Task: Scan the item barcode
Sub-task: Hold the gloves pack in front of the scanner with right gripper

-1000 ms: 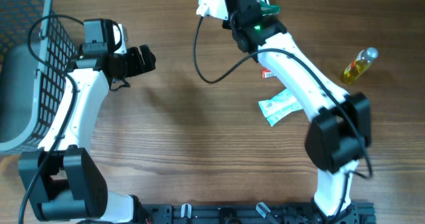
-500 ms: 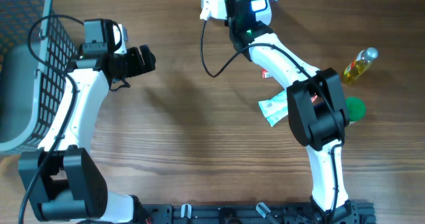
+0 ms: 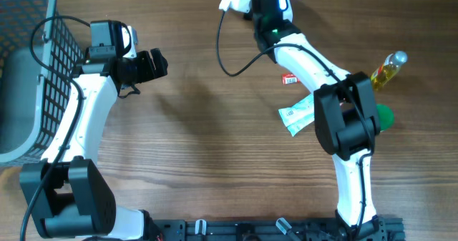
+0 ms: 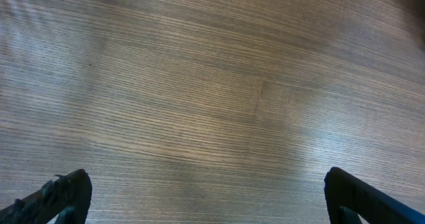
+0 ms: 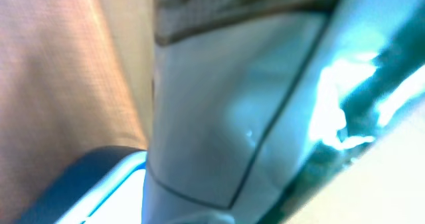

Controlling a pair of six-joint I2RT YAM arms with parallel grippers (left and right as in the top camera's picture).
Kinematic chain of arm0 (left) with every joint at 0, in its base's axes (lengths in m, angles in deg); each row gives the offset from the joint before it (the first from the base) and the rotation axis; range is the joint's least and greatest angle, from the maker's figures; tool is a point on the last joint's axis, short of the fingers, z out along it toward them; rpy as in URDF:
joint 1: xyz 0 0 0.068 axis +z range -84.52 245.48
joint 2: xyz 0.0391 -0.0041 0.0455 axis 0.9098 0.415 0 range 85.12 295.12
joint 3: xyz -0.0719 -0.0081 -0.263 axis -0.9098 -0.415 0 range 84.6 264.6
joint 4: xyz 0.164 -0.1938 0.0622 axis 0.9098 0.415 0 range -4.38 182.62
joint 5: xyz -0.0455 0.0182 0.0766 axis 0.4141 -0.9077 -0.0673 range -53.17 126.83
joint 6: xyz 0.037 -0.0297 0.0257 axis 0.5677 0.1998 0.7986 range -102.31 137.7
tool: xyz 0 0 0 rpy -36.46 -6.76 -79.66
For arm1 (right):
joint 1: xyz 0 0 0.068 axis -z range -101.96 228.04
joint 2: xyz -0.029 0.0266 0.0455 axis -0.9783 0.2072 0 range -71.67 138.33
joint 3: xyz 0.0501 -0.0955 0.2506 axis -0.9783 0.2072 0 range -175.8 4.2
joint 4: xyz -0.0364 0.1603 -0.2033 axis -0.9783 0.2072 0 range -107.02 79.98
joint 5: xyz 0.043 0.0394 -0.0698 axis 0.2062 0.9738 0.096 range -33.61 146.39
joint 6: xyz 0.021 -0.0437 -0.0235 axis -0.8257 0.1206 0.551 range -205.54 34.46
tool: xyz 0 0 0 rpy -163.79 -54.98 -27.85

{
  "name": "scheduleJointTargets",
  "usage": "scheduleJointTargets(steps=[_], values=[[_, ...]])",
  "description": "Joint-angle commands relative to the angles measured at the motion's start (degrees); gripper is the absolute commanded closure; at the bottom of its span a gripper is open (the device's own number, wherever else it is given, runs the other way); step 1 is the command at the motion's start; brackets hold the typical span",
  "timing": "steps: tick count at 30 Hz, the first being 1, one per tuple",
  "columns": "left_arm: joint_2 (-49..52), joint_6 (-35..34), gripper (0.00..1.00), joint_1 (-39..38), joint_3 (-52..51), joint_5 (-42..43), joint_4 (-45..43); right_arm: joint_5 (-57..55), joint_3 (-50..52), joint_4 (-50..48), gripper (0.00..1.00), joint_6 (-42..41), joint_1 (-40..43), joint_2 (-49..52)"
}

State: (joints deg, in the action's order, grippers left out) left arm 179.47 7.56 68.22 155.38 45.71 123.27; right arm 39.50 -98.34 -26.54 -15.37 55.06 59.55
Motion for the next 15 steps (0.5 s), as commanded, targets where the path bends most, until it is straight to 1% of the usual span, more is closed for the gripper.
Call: scheduleJointTargets(steps=[1, 3, 5, 6, 9, 11, 13, 14, 15], values=[[-0.07, 0.92, 0.0, 0.26, 0.33, 0.07, -0.13, 2.45, -0.83, 0.09, 0.96, 0.11, 1.05, 1.01], [-0.07, 0.92, 0.0, 0.26, 0.33, 0.07, -0.13, 4.04, -0.22, 2.82, 0.96, -1.6, 1.05, 1.07], [-0.07, 0.92, 0.0, 0.26, 0.33, 0.07, -0.13, 6.16, 0.63, 3.85, 0.96, -8.48, 1.03, 1.07], [-0.07, 0.92, 0.0, 0.26, 0.33, 0.07, -0.13, 7.23, 0.63, 5.01, 0.96, -10.34, 1.03, 1.07], [-0.07, 0.92, 0.0, 0.26, 0.33, 0.07, -0.13, 9.29, 0.63, 9.29, 0.96, -13.84, 1.03, 1.07], [-0.07, 0.92, 0.0, 0.26, 0.33, 0.04, -0.13, 9.53, 0.63, 13.0, 0.96, -13.94, 1.03, 1.07], [-0.07, 0.92, 0.0, 0.26, 0.33, 0.04, -0.11, 9.73, 0.66, 14.08, 0.95, -17.68, 1.03, 1.07], [-0.07, 0.92, 0.0, 0.26, 0.33, 0.07, -0.13, 9.75, 0.66, 14.71, 0.95, -18.21, 1.03, 1.07], [-0.07, 0.92, 0.0, 0.26, 0.33, 0.04, -0.13, 9.84, 0.66, 15.61, 0.93, -20.02, 1.03, 1.07]])
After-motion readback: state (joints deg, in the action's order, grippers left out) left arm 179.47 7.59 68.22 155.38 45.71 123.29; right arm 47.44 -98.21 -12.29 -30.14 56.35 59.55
